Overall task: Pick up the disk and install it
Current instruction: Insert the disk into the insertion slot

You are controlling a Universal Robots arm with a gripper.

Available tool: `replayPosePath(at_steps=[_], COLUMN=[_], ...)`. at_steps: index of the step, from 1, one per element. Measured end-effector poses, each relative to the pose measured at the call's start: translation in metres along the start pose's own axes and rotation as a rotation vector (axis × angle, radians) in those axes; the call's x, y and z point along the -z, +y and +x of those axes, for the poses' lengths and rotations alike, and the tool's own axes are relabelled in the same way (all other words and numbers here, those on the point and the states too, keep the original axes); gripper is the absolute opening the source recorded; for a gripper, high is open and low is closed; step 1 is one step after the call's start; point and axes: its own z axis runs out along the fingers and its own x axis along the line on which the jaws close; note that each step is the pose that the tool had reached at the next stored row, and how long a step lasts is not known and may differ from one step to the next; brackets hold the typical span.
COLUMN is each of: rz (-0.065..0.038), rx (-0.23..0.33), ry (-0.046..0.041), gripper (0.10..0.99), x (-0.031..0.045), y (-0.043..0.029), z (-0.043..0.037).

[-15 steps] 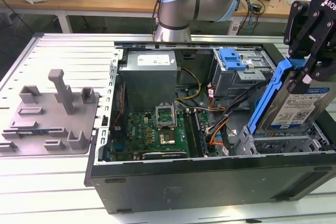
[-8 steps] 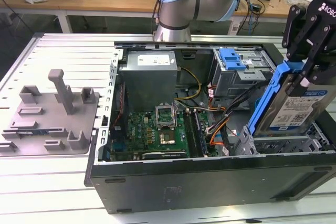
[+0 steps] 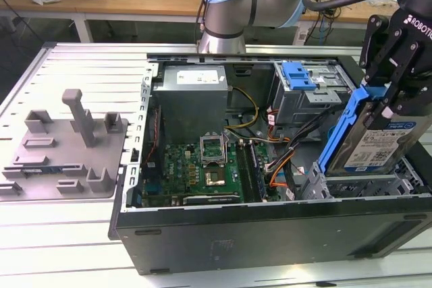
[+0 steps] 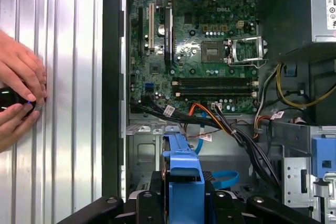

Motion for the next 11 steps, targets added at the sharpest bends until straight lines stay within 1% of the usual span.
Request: replayPosePath(at_steps=[11], rz=[0.0], rx=[0.0], ry=[0.0001], gripper=[0.369], x=[-0.0097], y=[-0.0004], z=[0.0006])
